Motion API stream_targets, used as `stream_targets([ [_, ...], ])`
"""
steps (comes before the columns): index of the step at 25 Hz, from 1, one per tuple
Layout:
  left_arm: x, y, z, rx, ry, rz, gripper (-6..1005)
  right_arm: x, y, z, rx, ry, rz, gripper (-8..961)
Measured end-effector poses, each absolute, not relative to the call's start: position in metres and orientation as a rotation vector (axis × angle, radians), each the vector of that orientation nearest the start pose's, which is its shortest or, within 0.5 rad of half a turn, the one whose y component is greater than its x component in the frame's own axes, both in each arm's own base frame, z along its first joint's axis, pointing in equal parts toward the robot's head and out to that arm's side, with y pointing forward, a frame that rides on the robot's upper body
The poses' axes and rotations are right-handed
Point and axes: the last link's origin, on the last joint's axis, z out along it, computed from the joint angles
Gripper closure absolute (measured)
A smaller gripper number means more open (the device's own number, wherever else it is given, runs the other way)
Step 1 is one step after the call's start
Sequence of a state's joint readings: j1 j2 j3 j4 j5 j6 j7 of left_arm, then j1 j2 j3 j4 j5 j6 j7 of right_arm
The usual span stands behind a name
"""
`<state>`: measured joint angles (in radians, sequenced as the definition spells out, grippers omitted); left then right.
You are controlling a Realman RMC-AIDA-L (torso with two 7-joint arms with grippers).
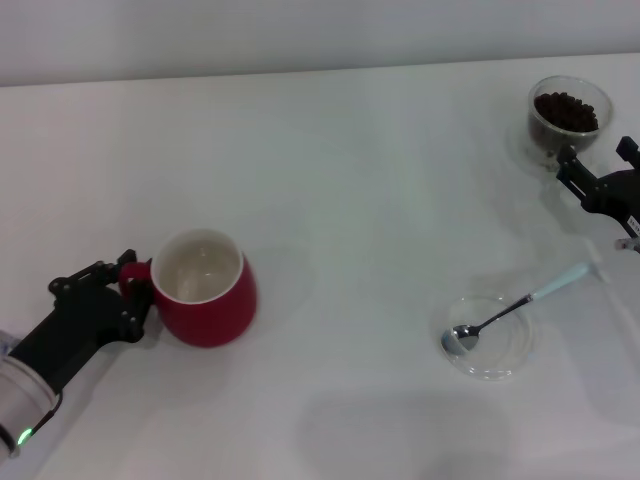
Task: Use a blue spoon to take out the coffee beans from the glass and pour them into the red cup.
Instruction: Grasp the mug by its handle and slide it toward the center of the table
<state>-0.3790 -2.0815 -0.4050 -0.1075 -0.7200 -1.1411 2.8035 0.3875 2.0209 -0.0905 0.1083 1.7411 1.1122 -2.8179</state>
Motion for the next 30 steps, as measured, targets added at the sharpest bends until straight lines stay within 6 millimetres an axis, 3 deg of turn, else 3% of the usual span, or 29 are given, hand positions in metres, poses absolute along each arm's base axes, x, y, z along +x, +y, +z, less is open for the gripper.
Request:
stream_targets([
  [11,-0.309,0.282,-0.108,-2.261,-0.537,-0.573,752,0.384,0.298,-0.008,-1.607,0.781,0.589,81],
  [30,-0.281,0.295,-0.126,-2.370,-0.464,-0.569,746,0.381,0.301,-0.008,-1.609,0.777,0.605,82],
])
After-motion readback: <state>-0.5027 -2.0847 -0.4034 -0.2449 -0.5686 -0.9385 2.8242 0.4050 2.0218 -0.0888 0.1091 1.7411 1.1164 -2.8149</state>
